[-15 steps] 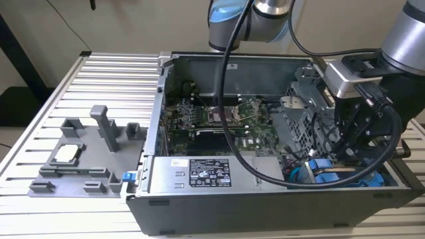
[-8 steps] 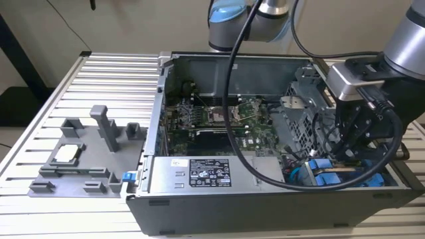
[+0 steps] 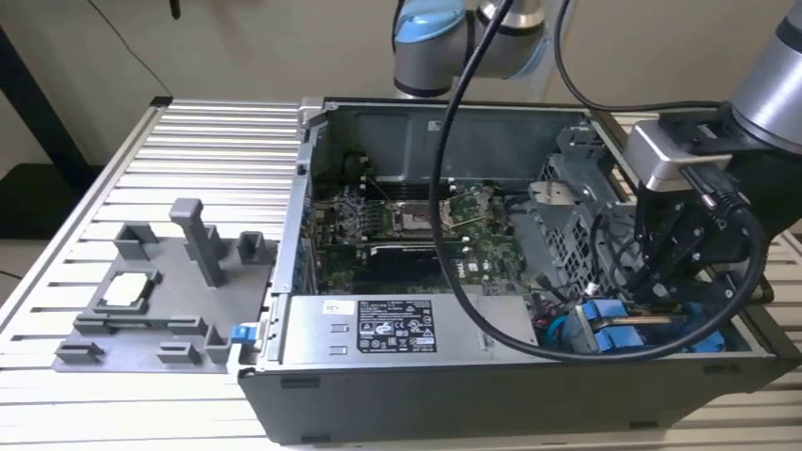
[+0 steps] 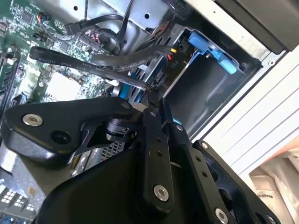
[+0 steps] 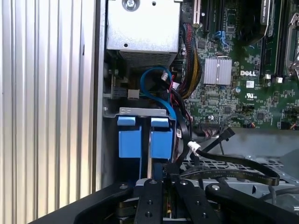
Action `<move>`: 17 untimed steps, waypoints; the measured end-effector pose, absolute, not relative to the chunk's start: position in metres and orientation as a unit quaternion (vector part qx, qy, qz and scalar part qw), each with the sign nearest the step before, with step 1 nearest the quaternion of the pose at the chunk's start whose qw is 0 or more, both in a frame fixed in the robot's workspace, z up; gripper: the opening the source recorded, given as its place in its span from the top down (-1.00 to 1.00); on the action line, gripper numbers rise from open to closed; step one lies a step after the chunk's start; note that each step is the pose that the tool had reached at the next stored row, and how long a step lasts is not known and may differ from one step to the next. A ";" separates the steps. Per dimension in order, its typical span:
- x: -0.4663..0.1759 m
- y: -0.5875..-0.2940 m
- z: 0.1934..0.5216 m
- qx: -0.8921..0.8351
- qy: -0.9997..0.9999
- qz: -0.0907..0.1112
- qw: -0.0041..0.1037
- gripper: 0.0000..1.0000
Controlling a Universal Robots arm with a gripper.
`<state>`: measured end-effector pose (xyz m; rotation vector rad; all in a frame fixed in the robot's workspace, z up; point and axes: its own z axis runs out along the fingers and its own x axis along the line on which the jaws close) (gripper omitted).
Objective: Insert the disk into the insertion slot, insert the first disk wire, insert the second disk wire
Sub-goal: 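Insert the second disk wire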
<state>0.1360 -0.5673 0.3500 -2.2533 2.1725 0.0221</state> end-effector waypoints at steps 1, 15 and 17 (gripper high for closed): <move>0.137 -0.567 0.350 -0.720 0.694 0.008 0.005 0.68; 0.148 -0.567 0.343 -0.714 0.700 0.018 -0.005 0.68; 0.150 -0.567 0.343 -0.713 0.700 0.019 -0.006 0.68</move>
